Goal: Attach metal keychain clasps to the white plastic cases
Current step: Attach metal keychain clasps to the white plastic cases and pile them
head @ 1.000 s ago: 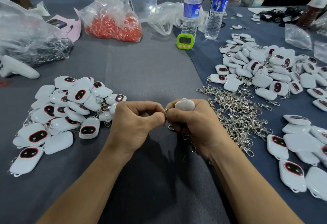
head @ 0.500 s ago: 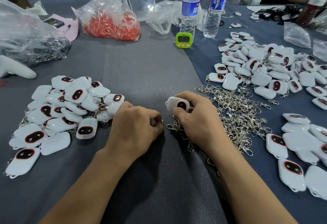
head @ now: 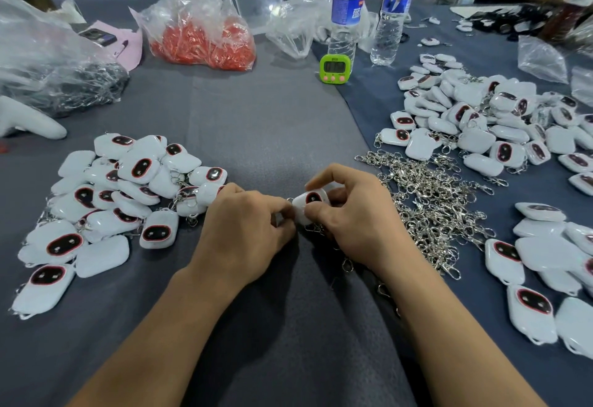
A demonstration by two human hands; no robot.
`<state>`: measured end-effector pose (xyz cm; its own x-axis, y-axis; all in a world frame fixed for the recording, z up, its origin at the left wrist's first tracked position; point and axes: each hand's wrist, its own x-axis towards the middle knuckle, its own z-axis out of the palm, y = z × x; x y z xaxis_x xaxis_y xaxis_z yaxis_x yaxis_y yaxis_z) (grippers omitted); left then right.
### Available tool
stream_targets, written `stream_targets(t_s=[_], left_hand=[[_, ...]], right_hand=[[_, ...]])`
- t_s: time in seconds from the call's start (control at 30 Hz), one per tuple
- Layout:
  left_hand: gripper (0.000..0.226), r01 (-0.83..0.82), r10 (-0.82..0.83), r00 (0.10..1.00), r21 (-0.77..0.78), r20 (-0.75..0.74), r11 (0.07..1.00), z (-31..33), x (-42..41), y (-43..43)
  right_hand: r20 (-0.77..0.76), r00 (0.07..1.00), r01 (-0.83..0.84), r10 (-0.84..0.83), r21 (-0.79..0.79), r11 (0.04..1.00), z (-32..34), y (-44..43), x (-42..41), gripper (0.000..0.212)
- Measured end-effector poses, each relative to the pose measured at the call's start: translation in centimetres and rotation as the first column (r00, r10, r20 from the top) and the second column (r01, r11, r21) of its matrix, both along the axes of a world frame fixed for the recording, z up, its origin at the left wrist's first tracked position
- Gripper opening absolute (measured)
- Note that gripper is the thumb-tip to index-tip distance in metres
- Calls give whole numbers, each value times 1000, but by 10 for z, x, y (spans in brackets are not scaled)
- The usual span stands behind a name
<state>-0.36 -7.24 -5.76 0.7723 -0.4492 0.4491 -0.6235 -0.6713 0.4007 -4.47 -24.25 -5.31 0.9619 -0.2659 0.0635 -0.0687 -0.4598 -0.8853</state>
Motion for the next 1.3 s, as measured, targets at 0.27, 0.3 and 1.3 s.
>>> stream_targets(t_s=[0.27, 0.3, 1.3], left_hand=[[16, -41, 27, 990, 93, 141, 995, -2, -3, 0], [16, -42, 29, 988, 87, 149, 995, -3, -3, 0], [6, 22, -38, 997, -216, -69, 976, 6, 7, 11]], right_hand=[[-33, 999, -25, 25, -13, 1000, 3, -1, 0, 16], [-47, 998, -33, 35, 30, 999, 4, 0, -1, 16], [-135, 990, 87, 28, 766, 637, 20, 7, -2, 13]])
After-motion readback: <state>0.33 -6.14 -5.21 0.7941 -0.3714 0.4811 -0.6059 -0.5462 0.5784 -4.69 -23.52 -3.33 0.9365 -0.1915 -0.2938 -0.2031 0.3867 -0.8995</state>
